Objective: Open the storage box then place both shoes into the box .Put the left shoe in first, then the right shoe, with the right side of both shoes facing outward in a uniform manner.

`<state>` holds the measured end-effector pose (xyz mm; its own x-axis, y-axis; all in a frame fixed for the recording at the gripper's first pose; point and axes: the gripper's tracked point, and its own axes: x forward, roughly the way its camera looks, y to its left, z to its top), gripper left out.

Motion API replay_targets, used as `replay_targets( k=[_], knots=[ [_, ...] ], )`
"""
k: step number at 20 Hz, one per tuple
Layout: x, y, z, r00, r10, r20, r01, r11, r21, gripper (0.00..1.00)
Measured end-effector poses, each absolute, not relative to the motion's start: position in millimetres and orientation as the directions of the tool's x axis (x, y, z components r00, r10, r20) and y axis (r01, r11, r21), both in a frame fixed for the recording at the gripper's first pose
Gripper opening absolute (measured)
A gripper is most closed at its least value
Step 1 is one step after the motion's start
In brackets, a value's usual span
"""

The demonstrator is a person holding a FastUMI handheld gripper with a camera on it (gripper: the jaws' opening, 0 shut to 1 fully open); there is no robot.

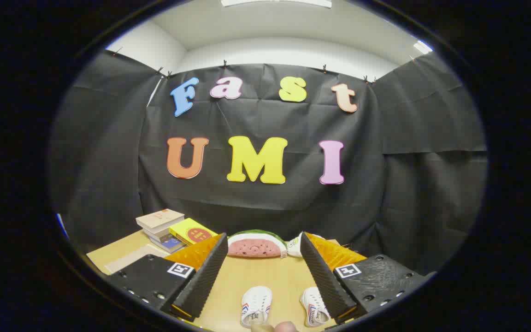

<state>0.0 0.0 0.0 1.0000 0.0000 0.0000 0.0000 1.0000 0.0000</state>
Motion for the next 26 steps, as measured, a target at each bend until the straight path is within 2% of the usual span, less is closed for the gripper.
replay_targets(
  k=[14,26],
  knots=[
    [5.2,8.2,3.0,0.999,0.030,-0.011,-0.030,0.999,0.015,0.95],
    [7.5,32.0,-28.9,0.994,0.081,-0.078,-0.078,0.996,0.031,0.95]
  ],
)
